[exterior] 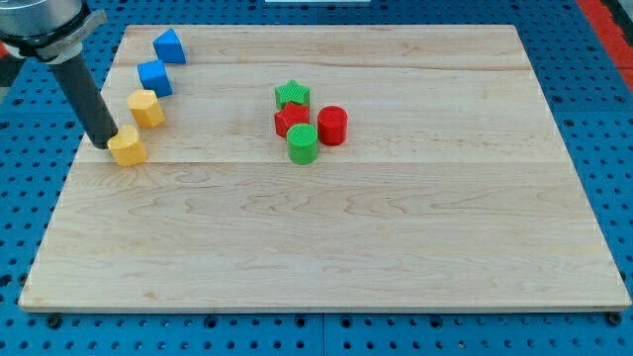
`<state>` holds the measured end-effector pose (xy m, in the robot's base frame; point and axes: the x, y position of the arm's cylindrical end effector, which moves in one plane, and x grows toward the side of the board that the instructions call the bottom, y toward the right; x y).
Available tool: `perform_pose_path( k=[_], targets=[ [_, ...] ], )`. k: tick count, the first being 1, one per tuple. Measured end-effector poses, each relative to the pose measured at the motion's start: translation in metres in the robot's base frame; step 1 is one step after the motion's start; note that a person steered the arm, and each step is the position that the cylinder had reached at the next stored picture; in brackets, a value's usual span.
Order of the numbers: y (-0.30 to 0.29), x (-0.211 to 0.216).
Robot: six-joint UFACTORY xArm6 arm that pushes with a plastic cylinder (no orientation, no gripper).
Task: Push the green circle away from the red star
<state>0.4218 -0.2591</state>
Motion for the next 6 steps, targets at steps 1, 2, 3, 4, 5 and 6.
perform_pose_path(
  k=[1, 2, 3, 4, 5, 6],
  targets=[
    [-0.027, 0.048],
    [0.047, 0.076],
    [0.159, 0.084],
    [0.255, 0.059],
    [0.279, 0.031],
    [0.278, 0.005]
  ],
)
